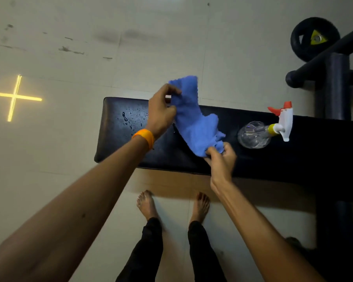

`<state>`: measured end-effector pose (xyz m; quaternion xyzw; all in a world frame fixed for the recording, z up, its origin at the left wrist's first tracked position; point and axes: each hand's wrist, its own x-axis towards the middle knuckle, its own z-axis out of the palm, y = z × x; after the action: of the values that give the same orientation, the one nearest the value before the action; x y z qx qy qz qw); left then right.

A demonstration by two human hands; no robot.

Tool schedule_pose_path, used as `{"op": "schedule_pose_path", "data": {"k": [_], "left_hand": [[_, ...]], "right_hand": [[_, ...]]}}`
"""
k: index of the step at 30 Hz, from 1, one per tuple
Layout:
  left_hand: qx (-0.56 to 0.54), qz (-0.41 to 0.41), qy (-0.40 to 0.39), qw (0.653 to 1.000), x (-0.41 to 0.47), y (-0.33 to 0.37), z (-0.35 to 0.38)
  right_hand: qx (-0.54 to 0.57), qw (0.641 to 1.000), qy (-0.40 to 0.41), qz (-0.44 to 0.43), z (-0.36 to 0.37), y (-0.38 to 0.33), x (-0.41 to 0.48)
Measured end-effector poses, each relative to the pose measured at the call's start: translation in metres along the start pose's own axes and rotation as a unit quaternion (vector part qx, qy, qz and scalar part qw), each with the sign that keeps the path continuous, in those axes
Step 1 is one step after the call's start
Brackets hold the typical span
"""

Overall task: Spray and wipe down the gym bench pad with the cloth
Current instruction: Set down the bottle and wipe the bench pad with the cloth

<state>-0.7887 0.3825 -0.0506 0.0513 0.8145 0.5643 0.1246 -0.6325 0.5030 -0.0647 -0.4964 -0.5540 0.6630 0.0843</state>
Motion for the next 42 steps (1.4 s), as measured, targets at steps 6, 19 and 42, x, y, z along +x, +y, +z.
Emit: {"op": "schedule_pose_path", "data": {"k": [6,19,42], "left_hand": [[0.069,-0.125,-0.038,0.989,-0.004,-0.092,-0.006],[0.363,0.000,0.062,0.930,-0.044,-0.138,-0.073],[0.497,0.068,0.005,0.865,-0.033,-0.214,-0.103]], "right_hand": [[-0.149,0.982,0.004,0.111,0.007,0.070,-0.002],[-0.592,0.673,-0.188,-0.402,0.094,0.045,0.056],[-0.650,0.673,-0.029,-0.352,0.146,0.112,0.036]]}}
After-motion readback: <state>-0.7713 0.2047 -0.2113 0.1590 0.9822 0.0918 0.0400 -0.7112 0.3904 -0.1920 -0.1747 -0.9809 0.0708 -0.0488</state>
